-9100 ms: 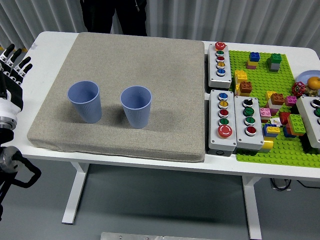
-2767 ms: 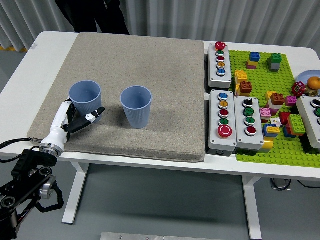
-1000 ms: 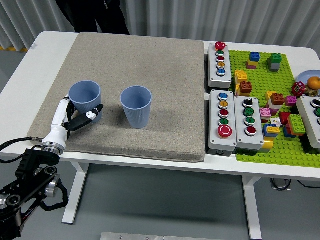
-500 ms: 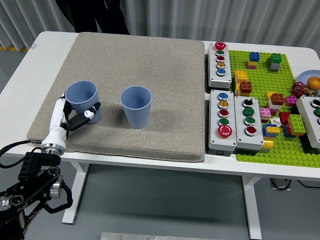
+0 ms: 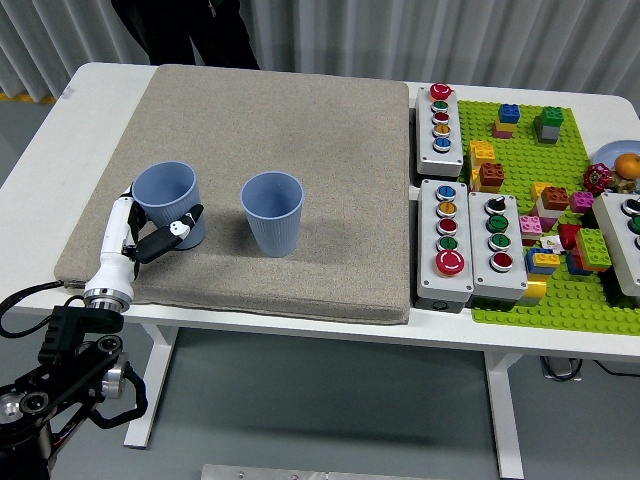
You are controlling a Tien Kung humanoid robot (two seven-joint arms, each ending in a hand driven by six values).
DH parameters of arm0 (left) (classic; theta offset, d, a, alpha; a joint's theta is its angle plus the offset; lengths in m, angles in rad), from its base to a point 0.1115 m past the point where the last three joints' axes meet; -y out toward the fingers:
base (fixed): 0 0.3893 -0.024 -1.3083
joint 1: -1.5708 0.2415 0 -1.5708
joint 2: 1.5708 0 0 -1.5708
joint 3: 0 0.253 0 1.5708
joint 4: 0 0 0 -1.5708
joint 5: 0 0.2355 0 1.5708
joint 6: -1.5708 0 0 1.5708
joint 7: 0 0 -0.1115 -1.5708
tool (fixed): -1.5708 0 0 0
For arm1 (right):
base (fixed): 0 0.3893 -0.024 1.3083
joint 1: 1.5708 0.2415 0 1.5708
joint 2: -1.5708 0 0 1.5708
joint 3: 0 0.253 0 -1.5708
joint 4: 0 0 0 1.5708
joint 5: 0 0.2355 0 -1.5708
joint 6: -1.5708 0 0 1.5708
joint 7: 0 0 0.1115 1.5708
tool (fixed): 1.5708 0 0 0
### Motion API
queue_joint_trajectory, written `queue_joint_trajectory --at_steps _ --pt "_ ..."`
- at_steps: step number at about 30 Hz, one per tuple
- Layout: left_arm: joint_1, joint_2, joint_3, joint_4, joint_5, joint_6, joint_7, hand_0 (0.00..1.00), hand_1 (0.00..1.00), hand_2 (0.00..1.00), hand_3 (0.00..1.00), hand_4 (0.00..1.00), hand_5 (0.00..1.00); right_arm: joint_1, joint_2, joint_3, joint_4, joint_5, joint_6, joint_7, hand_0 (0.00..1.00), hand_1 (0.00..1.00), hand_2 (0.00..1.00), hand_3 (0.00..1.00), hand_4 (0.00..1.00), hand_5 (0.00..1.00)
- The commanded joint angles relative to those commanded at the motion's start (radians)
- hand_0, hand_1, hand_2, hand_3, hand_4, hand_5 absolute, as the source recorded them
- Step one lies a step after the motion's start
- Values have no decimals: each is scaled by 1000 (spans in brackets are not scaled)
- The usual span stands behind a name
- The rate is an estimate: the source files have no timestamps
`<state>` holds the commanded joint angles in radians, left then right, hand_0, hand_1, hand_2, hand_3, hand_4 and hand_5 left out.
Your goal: Pick cup pour cup place
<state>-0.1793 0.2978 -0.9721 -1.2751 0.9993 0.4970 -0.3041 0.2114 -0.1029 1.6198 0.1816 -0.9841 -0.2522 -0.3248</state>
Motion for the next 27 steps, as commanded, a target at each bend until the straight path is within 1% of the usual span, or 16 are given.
queue_joint_trajectory --at_steps 1,6,7,12,13,18,19,24,25,27 --pt "1 0 0 -2 4 1 1 541 575 755 766 749 131 -1 0 0 0 -1 0 0 703 630 562 570 2 99" --pt "4 -1 0 -7 9 10 -4 541 575 755 766 749 131 -4 1 1 0 -3 -1 -1 703 630 562 570 2 99" --pt "4 -1 -1 -7 9 12 -6 523 557 749 737 751 127 -3 1 1 0 -4 -1 -1 703 630 561 570 2 99" --pt "4 0 -3 -10 11 11 -7 523 557 749 737 751 127 -3 1 0 0 -1 -1 0 703 630 561 570 2 99" --pt "4 0 -4 -10 11 11 -7 525 563 750 688 752 130 -3 0 0 0 -1 -1 0 703 630 561 570 2 98" --pt "4 0 -9 -10 10 11 -6 525 563 750 688 752 130 -2 0 -1 0 1 -2 1 703 630 561 570 2 98" --pt "4 0 -9 -10 10 11 -6 533 567 753 653 755 135 -2 0 -1 0 0 -2 1 703 630 560 570 2 97" --pt "5 0 -10 -10 11 10 -5 533 567 753 653 755 135 -1 0 -1 0 0 -3 1 703 630 560 570 2 97" --pt "4 -1 -10 -11 12 9 -4 531 562 752 632 716 78 -1 0 -1 0 0 -3 2 702 630 560 570 2 97" --pt "4 -1 -11 -11 16 9 -2 531 562 752 632 716 78 0 -1 -2 0 2 -4 2 702 630 560 570 2 97"
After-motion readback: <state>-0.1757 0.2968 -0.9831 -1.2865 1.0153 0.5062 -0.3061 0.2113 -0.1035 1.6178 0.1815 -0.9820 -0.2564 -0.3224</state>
